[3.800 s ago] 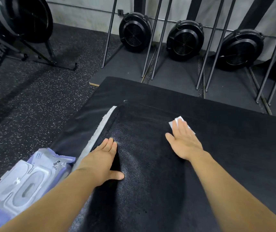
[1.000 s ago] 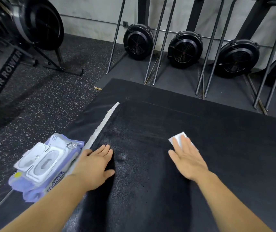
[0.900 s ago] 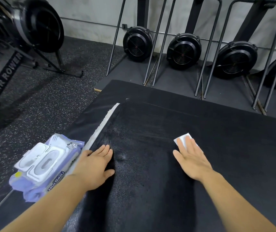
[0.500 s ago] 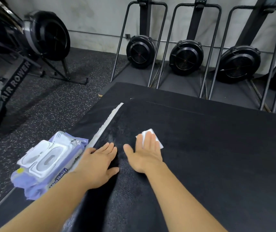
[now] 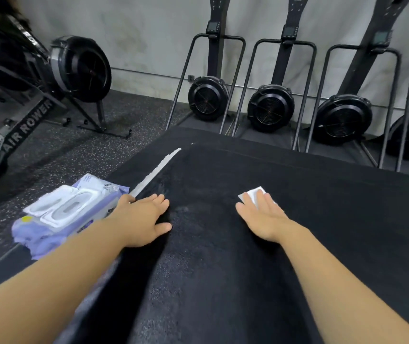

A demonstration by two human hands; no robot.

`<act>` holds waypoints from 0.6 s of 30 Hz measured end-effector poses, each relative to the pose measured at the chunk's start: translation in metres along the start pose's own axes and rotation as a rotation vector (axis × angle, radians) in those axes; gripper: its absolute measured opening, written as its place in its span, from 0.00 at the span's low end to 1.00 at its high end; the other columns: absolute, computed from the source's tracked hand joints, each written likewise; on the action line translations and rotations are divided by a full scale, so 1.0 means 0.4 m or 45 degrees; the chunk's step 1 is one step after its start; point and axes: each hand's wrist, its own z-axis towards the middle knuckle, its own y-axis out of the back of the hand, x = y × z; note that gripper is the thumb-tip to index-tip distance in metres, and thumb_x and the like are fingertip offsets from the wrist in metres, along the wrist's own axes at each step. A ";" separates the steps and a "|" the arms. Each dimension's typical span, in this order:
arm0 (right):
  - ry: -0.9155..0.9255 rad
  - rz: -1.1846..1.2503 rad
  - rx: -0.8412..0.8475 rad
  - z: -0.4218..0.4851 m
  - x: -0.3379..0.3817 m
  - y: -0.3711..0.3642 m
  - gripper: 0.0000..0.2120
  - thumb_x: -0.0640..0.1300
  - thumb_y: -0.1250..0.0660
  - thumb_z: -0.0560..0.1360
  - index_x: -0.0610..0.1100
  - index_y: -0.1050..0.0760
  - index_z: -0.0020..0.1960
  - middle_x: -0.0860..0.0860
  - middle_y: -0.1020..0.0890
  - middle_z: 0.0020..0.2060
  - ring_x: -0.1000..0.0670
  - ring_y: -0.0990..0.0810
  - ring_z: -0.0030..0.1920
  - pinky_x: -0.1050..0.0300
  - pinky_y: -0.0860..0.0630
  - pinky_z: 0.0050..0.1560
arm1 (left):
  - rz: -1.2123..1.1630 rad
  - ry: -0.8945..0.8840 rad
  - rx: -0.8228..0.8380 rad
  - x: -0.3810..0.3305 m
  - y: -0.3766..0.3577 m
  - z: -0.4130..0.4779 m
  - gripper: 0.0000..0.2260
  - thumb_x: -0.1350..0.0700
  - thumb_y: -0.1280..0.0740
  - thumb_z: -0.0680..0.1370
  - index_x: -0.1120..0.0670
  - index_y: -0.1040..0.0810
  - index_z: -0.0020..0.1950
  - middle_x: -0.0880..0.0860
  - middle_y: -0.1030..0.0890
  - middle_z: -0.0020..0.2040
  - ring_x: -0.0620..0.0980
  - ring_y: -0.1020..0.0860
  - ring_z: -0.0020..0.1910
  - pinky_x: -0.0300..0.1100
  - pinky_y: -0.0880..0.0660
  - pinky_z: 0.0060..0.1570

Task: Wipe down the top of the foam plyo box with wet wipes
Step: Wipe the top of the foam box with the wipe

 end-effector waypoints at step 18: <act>0.304 -0.088 0.085 -0.114 0.342 -0.185 0.28 0.57 0.55 0.83 0.50 0.51 0.80 0.50 0.59 0.80 0.49 0.63 0.79 0.48 0.57 0.77 | 0.072 0.121 0.158 -0.018 -0.012 -0.245 0.28 0.41 0.47 0.82 0.48 0.50 0.79 0.49 0.46 0.79 0.46 0.44 0.77 0.52 0.47 0.70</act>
